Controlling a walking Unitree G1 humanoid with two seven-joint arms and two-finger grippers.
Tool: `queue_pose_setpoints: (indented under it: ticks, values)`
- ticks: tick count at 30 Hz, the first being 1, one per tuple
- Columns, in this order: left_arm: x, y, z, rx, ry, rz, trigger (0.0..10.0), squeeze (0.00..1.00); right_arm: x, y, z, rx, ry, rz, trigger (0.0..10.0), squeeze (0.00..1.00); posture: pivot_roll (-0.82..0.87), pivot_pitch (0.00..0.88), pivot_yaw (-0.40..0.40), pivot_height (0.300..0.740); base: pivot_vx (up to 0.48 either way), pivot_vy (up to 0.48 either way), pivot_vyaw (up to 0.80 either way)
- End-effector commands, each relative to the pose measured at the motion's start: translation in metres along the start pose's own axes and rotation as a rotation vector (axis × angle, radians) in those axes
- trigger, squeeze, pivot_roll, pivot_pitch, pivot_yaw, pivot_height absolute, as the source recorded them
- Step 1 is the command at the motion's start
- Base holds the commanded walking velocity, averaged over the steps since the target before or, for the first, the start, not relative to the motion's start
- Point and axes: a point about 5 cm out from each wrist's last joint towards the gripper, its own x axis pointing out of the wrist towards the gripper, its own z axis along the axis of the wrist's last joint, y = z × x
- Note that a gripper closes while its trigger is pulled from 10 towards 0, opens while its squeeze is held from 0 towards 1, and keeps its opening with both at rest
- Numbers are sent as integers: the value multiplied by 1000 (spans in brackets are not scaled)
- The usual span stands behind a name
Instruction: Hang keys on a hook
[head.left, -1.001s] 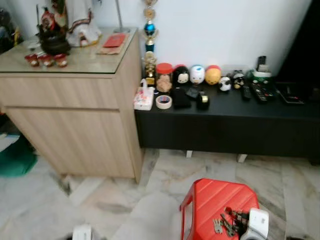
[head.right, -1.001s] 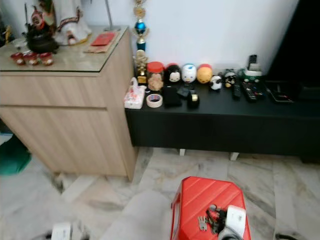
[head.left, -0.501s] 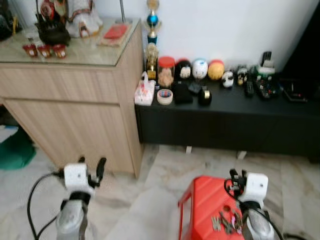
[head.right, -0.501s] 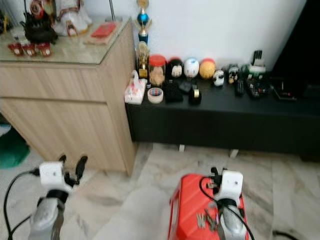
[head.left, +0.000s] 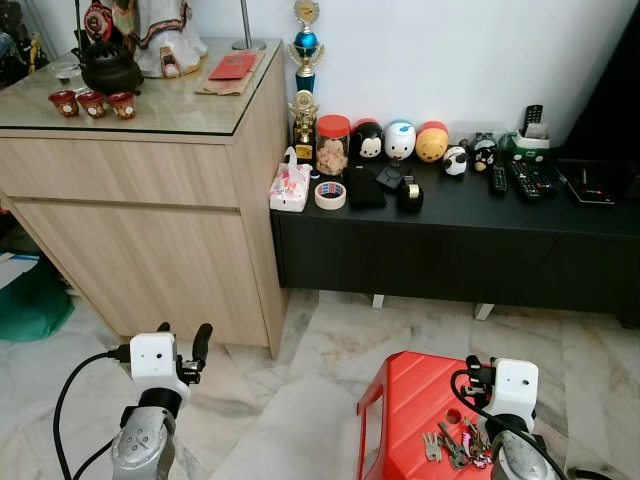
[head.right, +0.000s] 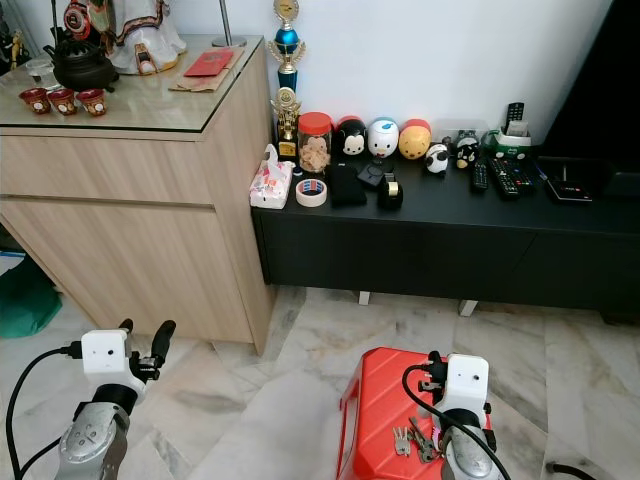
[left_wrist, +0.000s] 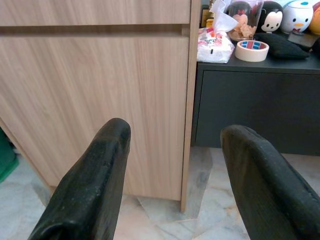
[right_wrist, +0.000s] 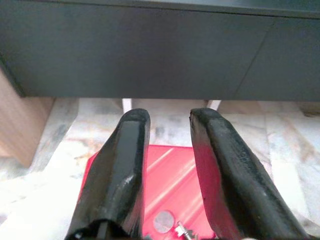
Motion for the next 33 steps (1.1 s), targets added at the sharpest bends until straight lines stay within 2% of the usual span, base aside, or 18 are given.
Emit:
queue_pose_setpoints:
  ticks: [1, 10, 22, 33]
  values:
    - [0, 1, -1, 1, 20, -4, 10000, 0, 1, 0, 2, -9, 0, 7, 10000, 0, 30, 0, -27, 681, 0, 0, 0]
    - [-4, 1, -9, -2, 60, 3, 10000, 0, -1, 2, -6, 4, 41, 20, 10000, 0, 30, 0, -33, 627, 0, 0, 0]
    - [-6, 3, -17, -14, 110, 15, 10000, 0, -3, -1, -21, 28, 147, 29, 10000, 0, 37, 0, -39, 627, 0, 0, 0]
    - [-2, 3, -18, -29, 124, 6, 10000, 0, -5, 3, -27, 44, 179, 39, 10000, 0, 40, 0, -37, 627, 0, 0, 0]
